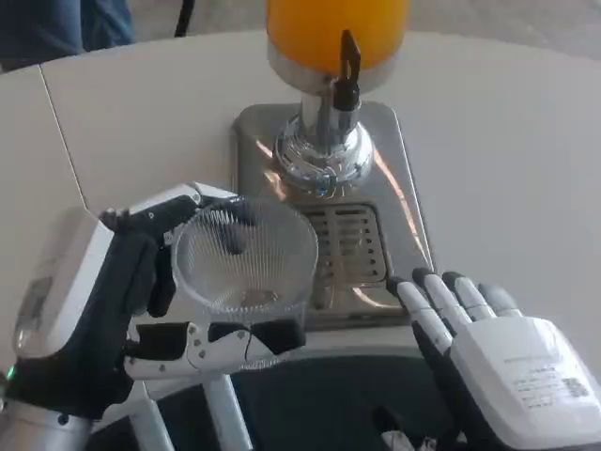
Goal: Grasp the cup under the faucet to collect the drink, then remove the cup.
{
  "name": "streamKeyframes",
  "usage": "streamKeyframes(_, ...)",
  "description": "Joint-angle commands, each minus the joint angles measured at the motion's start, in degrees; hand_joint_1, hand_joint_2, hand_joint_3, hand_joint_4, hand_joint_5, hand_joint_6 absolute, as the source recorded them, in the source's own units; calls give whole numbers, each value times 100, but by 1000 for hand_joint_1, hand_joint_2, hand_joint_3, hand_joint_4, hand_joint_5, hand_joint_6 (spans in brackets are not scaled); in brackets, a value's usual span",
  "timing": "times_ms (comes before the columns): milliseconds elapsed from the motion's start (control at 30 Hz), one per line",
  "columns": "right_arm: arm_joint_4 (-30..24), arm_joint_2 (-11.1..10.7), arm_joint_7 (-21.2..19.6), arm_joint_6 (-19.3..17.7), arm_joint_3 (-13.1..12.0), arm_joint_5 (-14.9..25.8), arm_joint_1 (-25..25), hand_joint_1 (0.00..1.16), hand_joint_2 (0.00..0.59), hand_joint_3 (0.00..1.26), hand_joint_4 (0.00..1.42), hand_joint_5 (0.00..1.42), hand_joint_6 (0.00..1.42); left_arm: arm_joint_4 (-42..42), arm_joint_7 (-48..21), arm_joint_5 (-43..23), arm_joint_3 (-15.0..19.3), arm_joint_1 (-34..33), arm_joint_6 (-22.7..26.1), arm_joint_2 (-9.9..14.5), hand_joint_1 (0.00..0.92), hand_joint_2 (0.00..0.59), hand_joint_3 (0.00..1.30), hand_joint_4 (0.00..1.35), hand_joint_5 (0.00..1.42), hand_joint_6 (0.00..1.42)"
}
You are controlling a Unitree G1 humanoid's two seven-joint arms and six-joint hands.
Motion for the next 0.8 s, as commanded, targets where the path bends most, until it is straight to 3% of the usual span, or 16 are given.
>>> streamKeyframes(33, -167, 5, 46, 39, -56, -31, 80, 538, 396, 44, 0, 0, 32, 204, 141, 69, -109, -253, -5, -50, 544, 52, 943, 1156, 1350, 1424)
streamKeyframes(300, -215, 26, 149, 20, -32, -8, 56, 543, 402, 44, 0, 0, 41, 684, 335, 363, -416, -587, 34, -174, 544, 49, 943, 1156, 1350, 1424)
streamKeyframes(800, -335, -49, 792, 15, -78, 207, -185, 548, 403, 53, 0, 0, 47, 1819, 1053, 835, -826, -1342, 106, -360, 544, 55, 943, 1156, 1350, 1424)
